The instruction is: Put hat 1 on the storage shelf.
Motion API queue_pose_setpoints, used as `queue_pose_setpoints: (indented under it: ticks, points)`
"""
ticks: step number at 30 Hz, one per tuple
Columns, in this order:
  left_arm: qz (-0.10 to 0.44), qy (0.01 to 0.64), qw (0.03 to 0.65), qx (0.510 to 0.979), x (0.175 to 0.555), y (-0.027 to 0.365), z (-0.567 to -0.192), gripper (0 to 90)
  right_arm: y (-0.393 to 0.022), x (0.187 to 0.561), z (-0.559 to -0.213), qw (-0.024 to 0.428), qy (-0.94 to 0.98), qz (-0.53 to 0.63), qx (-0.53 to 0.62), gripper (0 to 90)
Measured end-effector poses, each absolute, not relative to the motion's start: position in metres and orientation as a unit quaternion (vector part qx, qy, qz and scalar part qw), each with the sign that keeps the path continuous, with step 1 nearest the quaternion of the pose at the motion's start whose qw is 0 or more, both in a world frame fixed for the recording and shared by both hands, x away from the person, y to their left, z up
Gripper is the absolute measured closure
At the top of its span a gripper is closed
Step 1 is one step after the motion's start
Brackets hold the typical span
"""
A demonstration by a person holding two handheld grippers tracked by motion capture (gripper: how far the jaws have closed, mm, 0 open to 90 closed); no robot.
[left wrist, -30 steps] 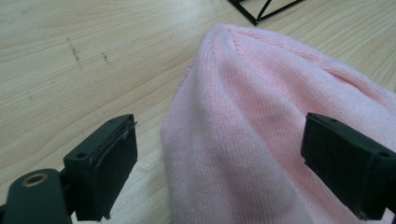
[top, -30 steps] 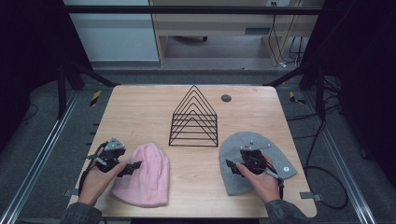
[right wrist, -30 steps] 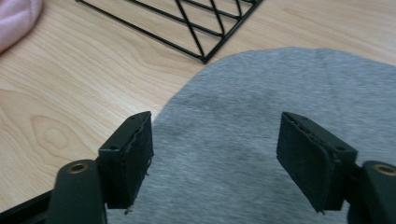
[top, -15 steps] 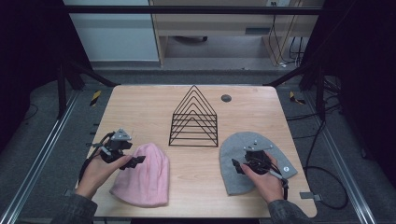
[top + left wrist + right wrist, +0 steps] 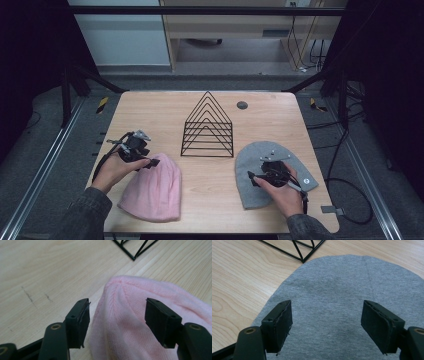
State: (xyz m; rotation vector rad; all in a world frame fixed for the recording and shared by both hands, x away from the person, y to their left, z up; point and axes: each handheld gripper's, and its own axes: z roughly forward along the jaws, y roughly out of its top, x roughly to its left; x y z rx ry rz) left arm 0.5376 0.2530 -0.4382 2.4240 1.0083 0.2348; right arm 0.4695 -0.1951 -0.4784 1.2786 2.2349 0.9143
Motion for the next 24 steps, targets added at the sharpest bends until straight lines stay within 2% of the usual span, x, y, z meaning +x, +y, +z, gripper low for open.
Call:
queue_pose_setpoints:
  ticks: [2,4,8,9,12,19,24]
  points:
    - [0.077,0.368,0.242,0.895,0.54,0.252,-0.444,39.5,-0.195,0.47,-0.479,0.202,0.801,0.327,0.459,25.1]
    - [0.069,0.368,0.239,0.896,0.541,0.25,-0.45,47.0,-0.194,0.47,-0.479,0.2,0.801,0.326,0.46,25.1]
    - [0.077,0.364,0.242,0.896,0.538,0.25,-0.449,73.7,-0.195,0.47,-0.478,0.202,0.801,0.327,0.459,25.4]
    - [0.079,0.365,0.249,0.893,0.536,0.251,-0.446,78.1,-0.195,0.469,-0.478,0.202,0.8,0.329,0.46,25.5]
    - [0.085,0.364,0.266,0.888,0.53,0.252,-0.438,80.6,-0.195,0.47,-0.478,0.201,0.8,0.328,0.46,25.5]
    - [0.125,0.357,0.342,0.86,0.493,0.259,-0.393,81.2,-0.19,0.468,-0.477,0.2,0.803,0.335,0.45,25.8]
    - [0.15,0.344,0.373,0.848,0.474,0.26,-0.367,81.4,-0.189,0.467,-0.477,0.199,0.804,0.339,0.447,25.7]
